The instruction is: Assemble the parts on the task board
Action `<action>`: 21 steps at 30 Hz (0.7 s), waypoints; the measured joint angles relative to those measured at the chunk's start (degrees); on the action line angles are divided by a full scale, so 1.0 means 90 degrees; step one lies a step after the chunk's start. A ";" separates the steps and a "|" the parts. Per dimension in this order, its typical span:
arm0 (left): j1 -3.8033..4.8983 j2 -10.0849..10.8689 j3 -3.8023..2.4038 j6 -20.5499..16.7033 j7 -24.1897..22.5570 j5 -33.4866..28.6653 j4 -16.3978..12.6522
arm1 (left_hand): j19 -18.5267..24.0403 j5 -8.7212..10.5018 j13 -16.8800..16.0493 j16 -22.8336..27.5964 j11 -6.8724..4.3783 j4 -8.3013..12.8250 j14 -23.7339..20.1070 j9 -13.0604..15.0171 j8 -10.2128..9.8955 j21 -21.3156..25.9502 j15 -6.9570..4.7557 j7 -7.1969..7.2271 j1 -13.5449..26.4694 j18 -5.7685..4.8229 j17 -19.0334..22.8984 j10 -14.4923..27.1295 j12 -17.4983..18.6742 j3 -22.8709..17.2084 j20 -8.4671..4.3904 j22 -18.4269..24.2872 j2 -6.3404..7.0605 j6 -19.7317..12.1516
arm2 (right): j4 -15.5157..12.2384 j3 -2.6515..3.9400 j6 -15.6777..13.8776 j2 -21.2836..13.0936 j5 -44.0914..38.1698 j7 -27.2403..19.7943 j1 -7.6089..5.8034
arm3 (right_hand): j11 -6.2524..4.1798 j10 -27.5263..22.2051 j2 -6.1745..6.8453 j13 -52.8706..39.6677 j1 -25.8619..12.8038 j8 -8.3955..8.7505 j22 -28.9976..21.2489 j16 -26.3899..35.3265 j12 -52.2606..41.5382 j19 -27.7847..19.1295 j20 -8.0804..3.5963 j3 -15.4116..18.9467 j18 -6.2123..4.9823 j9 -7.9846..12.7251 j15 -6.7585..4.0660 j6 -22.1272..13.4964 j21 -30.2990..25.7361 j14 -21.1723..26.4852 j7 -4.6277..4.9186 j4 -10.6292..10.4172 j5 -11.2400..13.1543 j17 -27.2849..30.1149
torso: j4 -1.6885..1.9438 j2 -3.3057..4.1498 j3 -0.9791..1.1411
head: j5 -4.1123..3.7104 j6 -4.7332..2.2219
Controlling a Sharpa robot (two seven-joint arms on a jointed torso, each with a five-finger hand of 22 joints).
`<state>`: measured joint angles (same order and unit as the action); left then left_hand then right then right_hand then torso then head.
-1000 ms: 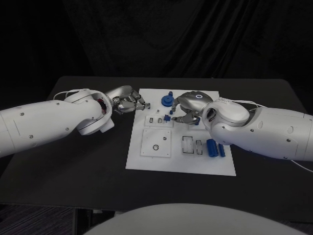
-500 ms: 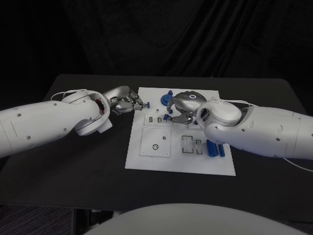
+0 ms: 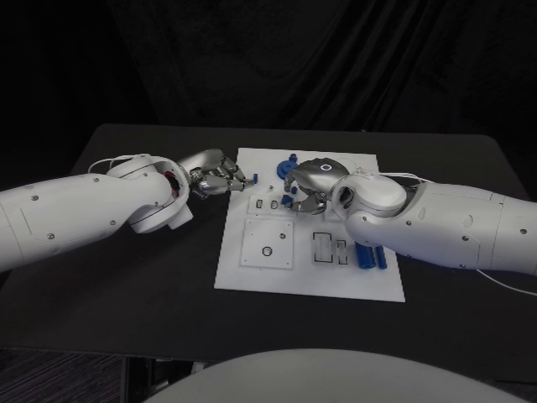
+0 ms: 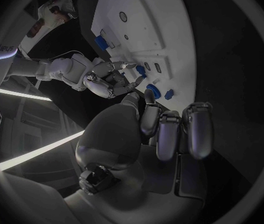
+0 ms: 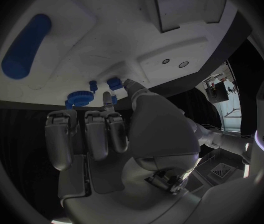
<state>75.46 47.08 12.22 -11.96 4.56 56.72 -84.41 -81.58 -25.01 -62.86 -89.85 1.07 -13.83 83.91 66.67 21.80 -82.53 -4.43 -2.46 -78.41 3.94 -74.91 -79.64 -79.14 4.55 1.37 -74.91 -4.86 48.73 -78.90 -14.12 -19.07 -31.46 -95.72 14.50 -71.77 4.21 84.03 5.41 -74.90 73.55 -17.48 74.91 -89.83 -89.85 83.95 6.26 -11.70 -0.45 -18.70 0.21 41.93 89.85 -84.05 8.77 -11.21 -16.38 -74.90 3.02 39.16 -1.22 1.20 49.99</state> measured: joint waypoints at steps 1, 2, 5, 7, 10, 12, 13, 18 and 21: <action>-0.0009 0.0000 0.0000 0.0003 0.0000 0.0000 0.0002 | 0.0008 0.0000 0.0000 0.0000 0.0000 0.0000 0.0000 0.0000 0.0000 0.0000 0.0000 0.0000 0.0000 0.0000 0.0000 0.0000 0.0000 0.0000 0.0009 0.0000 0.0000 0.0000 | 0.0018 0.0000 0.0008 0.0014 -0.0001 0.0000 0.0003 | 0.0000 0.0000 -0.0006 0.0000 -0.0006 0.0000 0.0000 0.0000 0.0000 0.0000 0.0000 0.0000 0.0000 0.0000 0.0000 0.0000 0.0000 0.0000 0.0000 0.0000 0.0000 0.0000 | 0.0001 0.0002 -0.0002 | 0.0000 0.0000; -0.0017 0.0000 0.0000 0.0006 0.0000 -0.0001 0.0003 | 0.0009 0.0000 0.0000 0.0000 0.0000 0.0000 0.0000 0.0000 0.0000 0.0000 0.0000 0.0000 0.0000 0.0000 0.0000 0.0000 0.0000 0.0000 0.0008 0.0000 0.0000 0.0000 | 0.0035 0.0000 0.0014 0.0026 -0.0002 0.0000 0.0006 | 0.0000 0.0000 -0.0016 0.0000 -0.0016 0.0000 0.0000 0.0000 0.0000 0.0000 0.0000 0.0000 0.0000 0.0000 0.0000 0.0000 0.0000 0.0000 0.0000 0.0000 0.0000 0.0000 | 0.0001 0.0003 -0.0003 | 0.0000 0.0000; -0.0025 0.0000 0.0000 0.0013 0.0000 -0.0001 0.0005 | 0.0008 0.0000 0.0000 0.0000 0.0000 0.0000 0.0001 0.0000 0.0000 0.0000 0.0000 0.0000 0.0001 0.0000 0.0000 0.0000 0.0000 0.0000 0.0008 0.0000 0.0000 0.0000 | 0.0090 0.0001 0.0034 0.0055 -0.0005 0.0000 0.0016 | 0.0000 0.0000 -0.0016 0.0000 -0.0015 0.0022 0.0000 0.0000 0.0000 0.0013 0.0013 0.0000 0.0000 0.0009 0.0000 0.0000 0.0000 0.0000 0.0000 0.0000 0.0000 0.0000 | -0.0001 0.0004 -0.0005 | 0.0015 0.0000; -0.0028 -0.0001 0.0000 0.0017 0.0000 -0.0002 0.0007 | 0.0008 0.0000 0.0000 0.0000 0.0000 0.0000 0.0001 0.0000 0.0000 0.0000 0.0000 0.0000 0.0001 0.0000 0.0000 0.0000 0.0000 0.0000 0.0008 0.0000 0.0000 0.0000 | 0.0119 0.0002 0.0044 0.0070 -0.0006 0.0000 0.0022 | 0.0000 0.0000 -0.0016 0.0000 -0.0015 0.0031 0.0000 0.0000 0.0000 0.0023 0.0022 -0.0002 0.0000 0.0009 0.0014 0.0014 0.0000 0.0013 0.0014 0.0001 0.0000 0.0000 | -0.0002 0.0007 -0.0006 | 0.0021 0.0000; -0.0037 -0.0003 0.0000 0.0024 0.0000 -0.0002 0.0009 | 0.0009 0.0000 0.0000 0.0000 0.0000 0.0000 0.0001 -0.0001 0.0000 0.0000 0.0001 0.0000 0.0001 0.0000 0.0000 0.0000 0.0000 0.0000 0.0008 0.0000 -0.0001 0.0000 | 0.0166 0.0002 0.0060 0.0090 -0.0007 -0.0001 0.0028 | 0.0000 0.0000 -0.0063 0.0000 -0.0037 0.0058 0.0000 0.0000 0.0000 0.0000 0.0045 -0.0036 0.0000 0.0016 0.0024 0.0105 0.0000 0.0024 0.0034 0.0035 0.0000 0.0000 | -0.0004 0.0011 -0.0007 | 0.0024 0.0000; -0.0043 -0.0005 0.0000 0.0029 0.0000 -0.0002 0.0012 | 0.0008 0.0000 0.0000 0.0000 0.0000 0.0000 0.0002 -0.0001 0.0000 0.0000 0.0001 0.0000 0.0002 0.0000 0.0000 0.0000 0.0000 0.0000 0.0008 0.0000 -0.0001 0.0000 | 0.0194 0.0002 0.0073 0.0102 -0.0008 -0.0003 0.0028 | 0.0000 0.0000 -0.0094 0.0000 -0.0006 0.0082 0.0000 0.0000 0.0000 0.0000 0.0045 -0.0035 0.0000 0.0022 0.0024 0.0183 0.0000 0.0024 0.0022 0.0071 0.0000 0.0000 | -0.0003 0.0013 -0.0009 | 0.0027 0.0000; -0.0046 -0.0006 0.0000 0.0031 0.0000 -0.0002 0.0014 | 0.0008 0.0000 0.0000 0.0000 0.0000 0.0000 0.0002 -0.0001 0.0000 0.0000 0.0001 0.0000 0.0002 0.0000 0.0000 0.0000 0.0000 0.0000 0.0008 0.0000 -0.0001 0.0000 | 0.0204 0.0002 0.0076 0.0106 -0.0009 -0.0003 0.0029 | 0.0000 0.0000 -0.0110 0.0000 -0.0022 0.0083 0.0000 0.0000 0.0000 0.0000 0.0045 -0.0035 0.0000 0.0022 0.0024 0.0183 0.0000 0.0024 0.0022 0.0071 0.0000 0.0000 | -0.0003 0.0014 -0.0010 | 0.0028 0.0000; -0.0057 -0.0020 0.0000 0.0046 -0.0001 -0.0003 0.0023 | 0.0008 0.0000 0.0000 0.0000 0.0000 0.0000 0.0011 0.0004 0.0000 0.0000 0.0010 0.0000 0.0003 0.0000 0.0000 0.0000 0.0000 0.0000 0.0008 0.0000 -0.0002 0.0000 | 0.0270 0.0003 0.0081 0.0138 -0.0010 -0.0013 0.0034 | 0.0000 0.0000 -0.0168 0.0000 -0.0030 0.0083 0.0000 0.0000 0.0000 0.0000 0.0045 -0.0083 0.0000 0.0022 0.0024 0.0459 0.0000 0.0024 -0.0026 0.0155 0.0000 0.0000 | -0.0001 0.0016 -0.0012 | 0.0030 0.0000; -0.0065 -0.0024 0.0000 0.0054 -0.0002 -0.0003 0.0028 | 0.0008 0.0000 0.0000 0.0000 0.0000 0.0000 0.0011 0.0005 0.0000 0.0000 0.0011 0.0000 0.0004 0.0000 0.0000 0.0000 0.0000 0.0000 0.0008 0.0000 -0.0002 0.0000 | 0.0312 0.0006 0.0081 0.0161 -0.0010 -0.0023 0.0040 | -0.0001 0.0000 -0.0201 0.0000 0.0003 0.0083 0.0000 0.0000 0.0000 0.0000 0.0045 -0.0107 0.0000 -0.0009 0.0024 0.0642 0.0000 0.0024 -0.0072 0.0231 0.0000 0.0000 | -0.0001 0.0016 -0.0014 | 0.0030 0.0000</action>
<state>74.88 46.86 12.22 -11.47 4.55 56.69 -84.16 -81.51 -25.00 -62.86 -89.85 1.07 -13.83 84.01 66.71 21.80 -82.53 -4.34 -2.45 -78.37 3.94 -74.91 -79.64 -79.14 4.55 1.45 -74.91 -4.87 48.73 -76.09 -14.07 -18.33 -30.00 -95.81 14.30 -71.41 4.21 84.03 3.60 -74.90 73.58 -16.73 74.90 -89.83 -89.85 83.95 6.66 -12.67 -0.45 -18.78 0.43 47.71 89.85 -83.84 8.12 -9.13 -16.38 -74.90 3.01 39.31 -1.35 1.47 49.99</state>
